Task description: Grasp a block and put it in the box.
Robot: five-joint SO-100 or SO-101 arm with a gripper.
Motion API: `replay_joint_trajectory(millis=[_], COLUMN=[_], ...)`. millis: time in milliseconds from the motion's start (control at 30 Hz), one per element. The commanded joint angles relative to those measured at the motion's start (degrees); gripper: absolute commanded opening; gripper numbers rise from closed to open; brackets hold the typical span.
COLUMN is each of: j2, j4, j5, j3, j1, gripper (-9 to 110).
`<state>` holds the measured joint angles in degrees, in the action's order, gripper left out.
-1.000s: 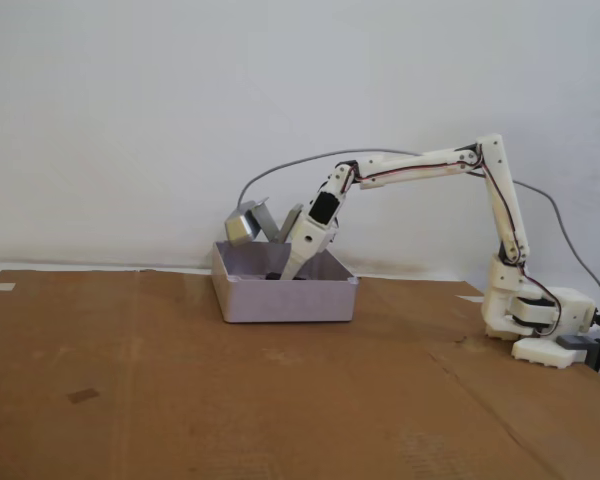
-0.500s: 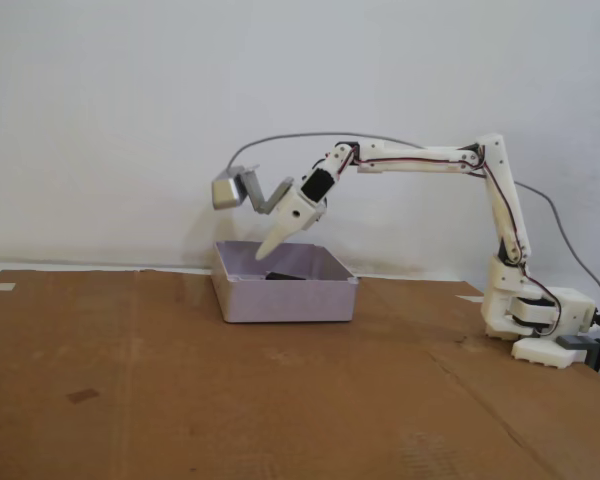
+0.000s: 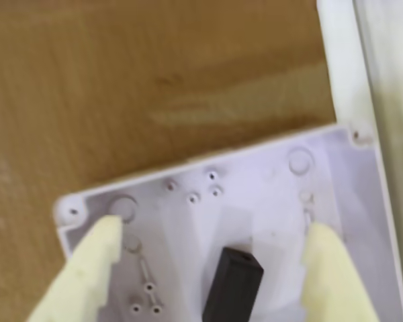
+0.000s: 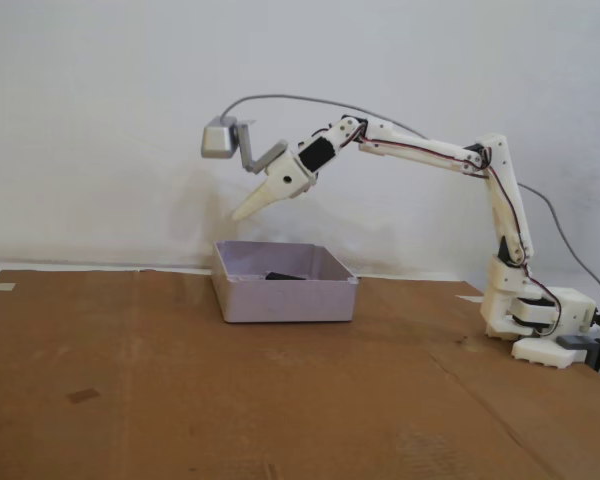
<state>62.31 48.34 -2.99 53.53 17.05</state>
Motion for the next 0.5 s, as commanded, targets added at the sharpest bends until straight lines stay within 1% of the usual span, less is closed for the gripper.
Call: replay_joint_trajectory(millis=[0,200,267,333,467], j2=[10.6,10.6,10.6,10.6,10.6], j4=[-1.6,-1.6,-1.5,-1.5,-1.5], j5=[0.8,0.6,0.7,0.7,0.7], j3=[-9.9,-12.5,-12.7,-12.9,-14.3], j1=[-1.8,-3.8,-4.0,-4.2,-4.4], gripper=[32,32,30,25,10])
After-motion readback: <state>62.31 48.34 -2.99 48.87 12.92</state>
